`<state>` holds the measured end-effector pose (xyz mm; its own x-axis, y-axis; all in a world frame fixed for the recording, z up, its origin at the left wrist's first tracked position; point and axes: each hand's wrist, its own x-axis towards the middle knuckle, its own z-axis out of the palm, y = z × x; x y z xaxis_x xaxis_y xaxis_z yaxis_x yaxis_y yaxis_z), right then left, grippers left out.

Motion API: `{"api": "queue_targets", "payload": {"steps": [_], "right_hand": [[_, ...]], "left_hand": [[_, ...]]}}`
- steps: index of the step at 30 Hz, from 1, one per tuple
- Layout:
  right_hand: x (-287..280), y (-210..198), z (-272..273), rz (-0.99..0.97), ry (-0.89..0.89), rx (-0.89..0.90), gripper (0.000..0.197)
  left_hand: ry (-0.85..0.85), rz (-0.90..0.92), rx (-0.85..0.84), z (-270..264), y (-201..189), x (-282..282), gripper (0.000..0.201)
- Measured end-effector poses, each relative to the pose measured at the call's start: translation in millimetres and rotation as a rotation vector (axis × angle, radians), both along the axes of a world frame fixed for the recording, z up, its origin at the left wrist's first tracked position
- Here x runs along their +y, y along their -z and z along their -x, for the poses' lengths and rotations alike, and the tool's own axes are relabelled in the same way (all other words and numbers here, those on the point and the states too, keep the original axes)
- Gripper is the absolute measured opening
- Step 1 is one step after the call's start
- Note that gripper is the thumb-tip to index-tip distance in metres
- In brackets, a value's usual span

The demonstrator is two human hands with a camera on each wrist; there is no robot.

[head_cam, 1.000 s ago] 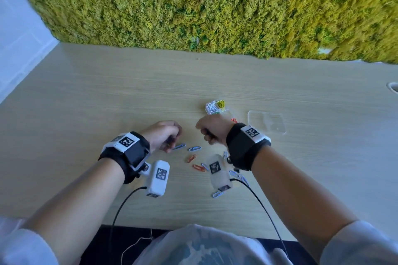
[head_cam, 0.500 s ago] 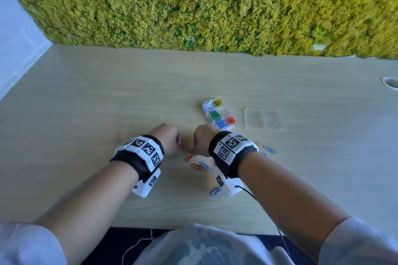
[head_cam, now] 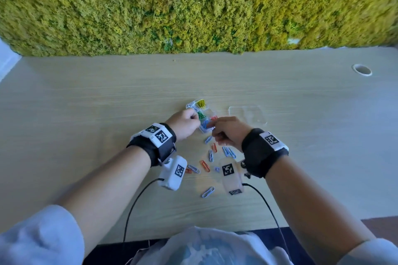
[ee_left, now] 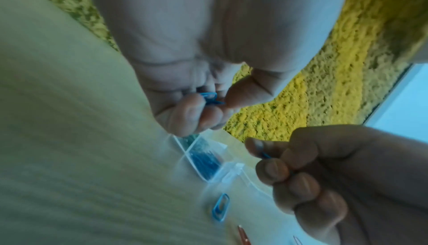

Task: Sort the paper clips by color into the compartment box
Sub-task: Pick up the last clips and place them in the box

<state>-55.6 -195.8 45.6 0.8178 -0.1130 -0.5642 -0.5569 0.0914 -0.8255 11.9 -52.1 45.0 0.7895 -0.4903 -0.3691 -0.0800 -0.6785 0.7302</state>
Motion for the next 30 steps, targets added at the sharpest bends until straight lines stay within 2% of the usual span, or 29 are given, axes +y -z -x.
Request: {"api": "queue_targets", "payload": {"steps": [6, 9, 12, 15, 18, 23, 26, 30], "right_hand": [[-21, 7, 17, 0.072, 0.048, 0.026, 0.029], [-25, 13, 19, 0.086, 0.058, 0.033, 0.029], [-26, 16, 19, 0.142, 0.031, 0.034, 0.029], [-25, 13, 16, 0.211, -0.032, 0.033, 0.024], [-22, 7, 11, 0.393, -0.117, 0.025, 0.024], [-9, -1, -10, 0.763, -0.252, -0.073, 0.033], [1, -12, -23, 1.033, -0.418, -0.121, 0.037], [16, -17, -37, 1.161, -0.544, -0.142, 0.037]], "left_hand": [[0.211, -0.202, -0.319, -9, -1, -30, 0.012], [0.349, -0.296, -0.440, -10, -1, -37, 0.020], [0.411, -0.342, -0.467, -7, -1, -40, 0.032], [0.449, -0.296, -0.474, -5, -2, -39, 0.040], [0.416, -0.206, -0.478, -6, -4, -33, 0.045], [0.174, -0.066, -0.501, -12, -1, -12, 0.038], [0.157, -0.120, -0.485, -13, 1, 6, 0.033], [0.123, -0.201, -0.346, -6, 9, 24, 0.020]]}}
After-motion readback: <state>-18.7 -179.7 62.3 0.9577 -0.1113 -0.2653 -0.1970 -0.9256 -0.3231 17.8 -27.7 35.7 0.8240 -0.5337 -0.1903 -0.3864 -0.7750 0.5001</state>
